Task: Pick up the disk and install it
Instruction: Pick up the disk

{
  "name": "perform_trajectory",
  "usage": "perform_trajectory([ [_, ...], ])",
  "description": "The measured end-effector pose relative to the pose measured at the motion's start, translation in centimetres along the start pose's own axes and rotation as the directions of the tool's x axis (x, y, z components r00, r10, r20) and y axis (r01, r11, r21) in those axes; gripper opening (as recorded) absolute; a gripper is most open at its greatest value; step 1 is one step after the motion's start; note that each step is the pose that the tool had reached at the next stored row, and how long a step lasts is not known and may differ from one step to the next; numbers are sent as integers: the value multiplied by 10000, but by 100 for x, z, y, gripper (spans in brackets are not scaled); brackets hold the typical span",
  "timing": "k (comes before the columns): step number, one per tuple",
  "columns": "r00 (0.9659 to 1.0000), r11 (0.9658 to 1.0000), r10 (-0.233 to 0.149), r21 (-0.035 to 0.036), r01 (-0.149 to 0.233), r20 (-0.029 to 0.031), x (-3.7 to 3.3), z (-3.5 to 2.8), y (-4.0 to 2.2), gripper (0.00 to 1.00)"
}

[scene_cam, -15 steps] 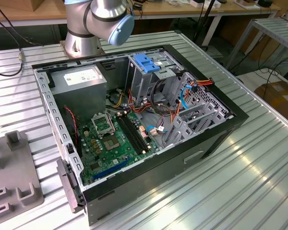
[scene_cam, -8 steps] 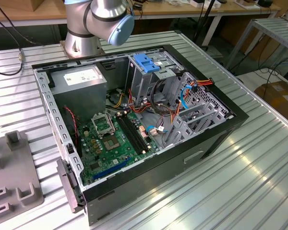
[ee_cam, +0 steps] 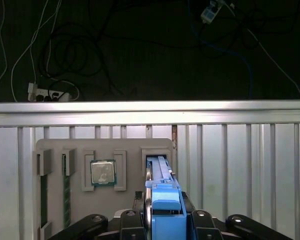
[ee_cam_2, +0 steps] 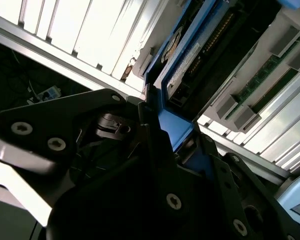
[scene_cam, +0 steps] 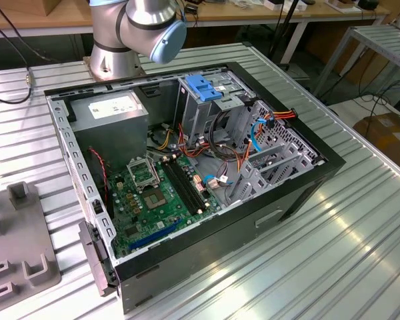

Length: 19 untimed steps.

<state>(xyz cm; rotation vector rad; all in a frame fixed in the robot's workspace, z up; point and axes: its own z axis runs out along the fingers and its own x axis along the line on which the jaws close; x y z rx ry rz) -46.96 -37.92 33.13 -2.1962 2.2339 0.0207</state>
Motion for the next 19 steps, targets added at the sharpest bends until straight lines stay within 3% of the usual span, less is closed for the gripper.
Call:
perform_trajectory([
  [19,10000,10000,0,0,0,0,-2,-140,1,37],
])
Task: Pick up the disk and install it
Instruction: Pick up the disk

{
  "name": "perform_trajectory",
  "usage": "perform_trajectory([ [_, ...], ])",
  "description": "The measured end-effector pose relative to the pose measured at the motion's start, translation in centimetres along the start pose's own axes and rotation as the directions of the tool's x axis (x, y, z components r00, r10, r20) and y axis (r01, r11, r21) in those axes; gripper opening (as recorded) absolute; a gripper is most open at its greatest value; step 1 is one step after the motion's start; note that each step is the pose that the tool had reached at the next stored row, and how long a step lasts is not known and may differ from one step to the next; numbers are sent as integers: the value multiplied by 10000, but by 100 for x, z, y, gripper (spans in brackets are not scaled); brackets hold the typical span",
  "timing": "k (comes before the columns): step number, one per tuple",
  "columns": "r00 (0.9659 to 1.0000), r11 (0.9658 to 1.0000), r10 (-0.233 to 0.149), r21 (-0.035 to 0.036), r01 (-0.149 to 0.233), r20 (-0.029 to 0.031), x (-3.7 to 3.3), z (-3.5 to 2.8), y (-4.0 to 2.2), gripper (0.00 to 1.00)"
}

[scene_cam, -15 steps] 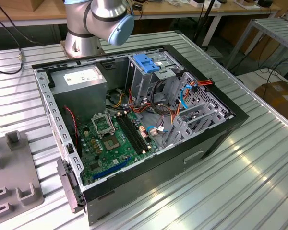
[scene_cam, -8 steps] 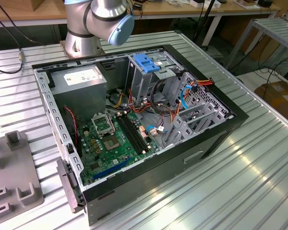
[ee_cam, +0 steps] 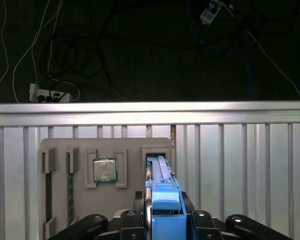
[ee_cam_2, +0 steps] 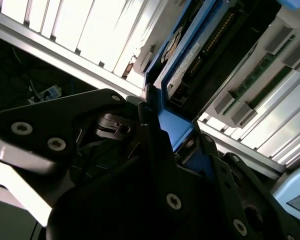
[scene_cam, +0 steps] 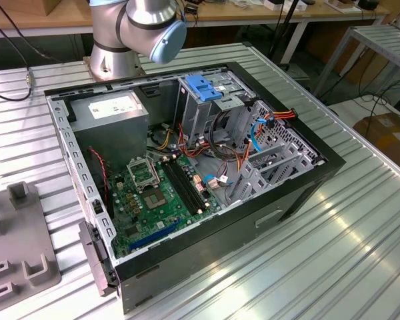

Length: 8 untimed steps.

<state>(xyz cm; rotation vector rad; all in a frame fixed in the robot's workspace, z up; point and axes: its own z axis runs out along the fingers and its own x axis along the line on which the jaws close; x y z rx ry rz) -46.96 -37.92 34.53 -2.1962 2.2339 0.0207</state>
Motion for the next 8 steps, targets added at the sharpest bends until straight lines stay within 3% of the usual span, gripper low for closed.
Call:
perform_trajectory([
  [8,10000,10000,0,0,0,0,-1,-60,0,37],
])
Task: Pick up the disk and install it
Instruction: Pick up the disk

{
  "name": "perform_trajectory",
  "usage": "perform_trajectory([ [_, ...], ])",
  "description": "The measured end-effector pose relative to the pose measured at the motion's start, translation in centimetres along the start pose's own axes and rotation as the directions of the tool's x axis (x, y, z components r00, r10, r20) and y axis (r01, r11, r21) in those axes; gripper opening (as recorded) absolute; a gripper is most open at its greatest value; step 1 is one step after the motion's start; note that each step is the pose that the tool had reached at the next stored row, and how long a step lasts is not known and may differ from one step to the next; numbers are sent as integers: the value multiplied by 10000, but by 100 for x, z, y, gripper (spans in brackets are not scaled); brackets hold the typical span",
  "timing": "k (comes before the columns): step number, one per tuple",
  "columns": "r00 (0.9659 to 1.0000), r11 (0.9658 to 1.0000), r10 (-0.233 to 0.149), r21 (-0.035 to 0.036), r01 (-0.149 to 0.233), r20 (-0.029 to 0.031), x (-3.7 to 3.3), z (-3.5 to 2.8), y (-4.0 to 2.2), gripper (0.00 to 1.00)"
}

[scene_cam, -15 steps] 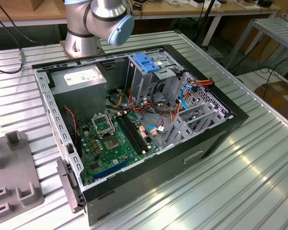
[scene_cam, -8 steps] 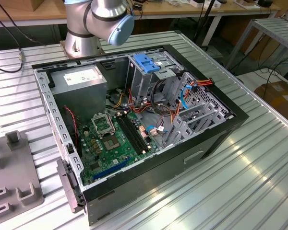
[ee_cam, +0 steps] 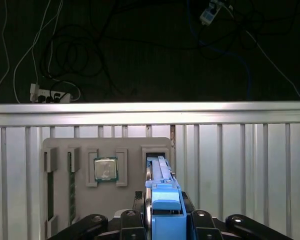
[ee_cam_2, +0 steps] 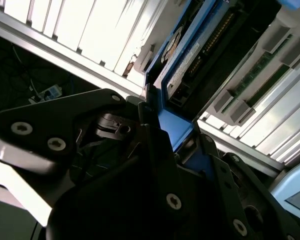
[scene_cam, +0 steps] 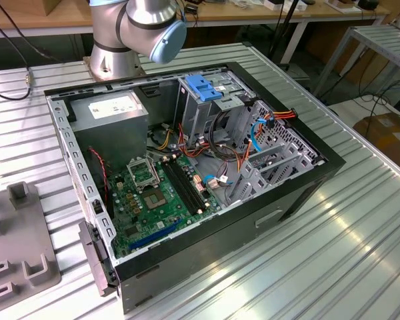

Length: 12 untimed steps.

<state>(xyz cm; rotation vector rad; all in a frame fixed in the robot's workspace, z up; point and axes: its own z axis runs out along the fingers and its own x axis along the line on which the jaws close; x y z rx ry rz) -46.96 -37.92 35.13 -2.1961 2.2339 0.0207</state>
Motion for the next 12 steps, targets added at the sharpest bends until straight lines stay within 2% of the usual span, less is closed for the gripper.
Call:
perform_trajectory([
  [12,10000,10000,0,0,0,0,-2,-122,0,37],
])
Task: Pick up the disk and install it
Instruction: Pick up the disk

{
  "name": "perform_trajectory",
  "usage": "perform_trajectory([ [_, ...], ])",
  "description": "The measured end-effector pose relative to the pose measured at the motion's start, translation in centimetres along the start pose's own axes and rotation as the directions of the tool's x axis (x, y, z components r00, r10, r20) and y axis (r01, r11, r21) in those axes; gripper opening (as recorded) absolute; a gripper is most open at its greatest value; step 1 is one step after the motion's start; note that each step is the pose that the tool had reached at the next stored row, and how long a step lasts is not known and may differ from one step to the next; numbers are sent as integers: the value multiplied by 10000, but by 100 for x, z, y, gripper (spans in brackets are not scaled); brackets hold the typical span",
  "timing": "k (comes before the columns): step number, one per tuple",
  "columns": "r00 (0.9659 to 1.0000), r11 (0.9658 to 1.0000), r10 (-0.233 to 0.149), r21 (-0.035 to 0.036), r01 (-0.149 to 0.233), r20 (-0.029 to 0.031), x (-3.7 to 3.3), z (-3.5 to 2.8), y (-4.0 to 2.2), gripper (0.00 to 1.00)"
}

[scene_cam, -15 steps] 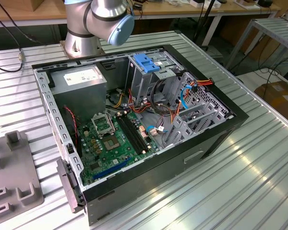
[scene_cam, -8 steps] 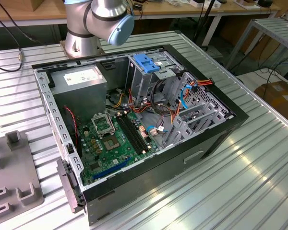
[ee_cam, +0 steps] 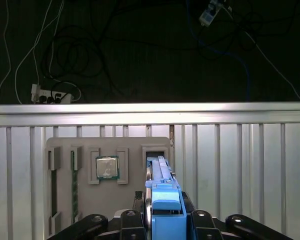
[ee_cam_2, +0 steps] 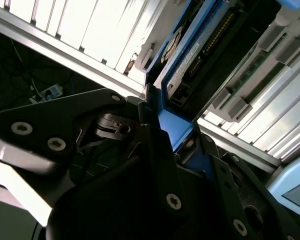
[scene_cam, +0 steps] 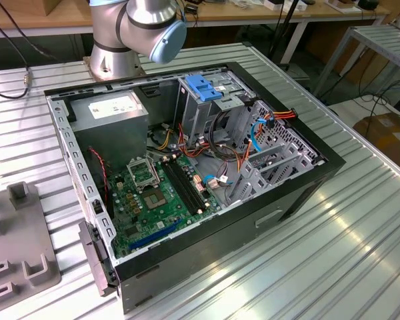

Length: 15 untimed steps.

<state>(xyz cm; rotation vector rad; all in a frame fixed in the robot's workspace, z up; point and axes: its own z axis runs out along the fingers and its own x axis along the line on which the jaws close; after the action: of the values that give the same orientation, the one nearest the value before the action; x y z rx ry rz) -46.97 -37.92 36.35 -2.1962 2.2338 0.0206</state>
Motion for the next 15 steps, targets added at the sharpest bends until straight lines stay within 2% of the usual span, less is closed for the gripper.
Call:
perform_trajectory([
  [15,10000,10000,0,-1,0,-1,-2,-113,0,37],
])
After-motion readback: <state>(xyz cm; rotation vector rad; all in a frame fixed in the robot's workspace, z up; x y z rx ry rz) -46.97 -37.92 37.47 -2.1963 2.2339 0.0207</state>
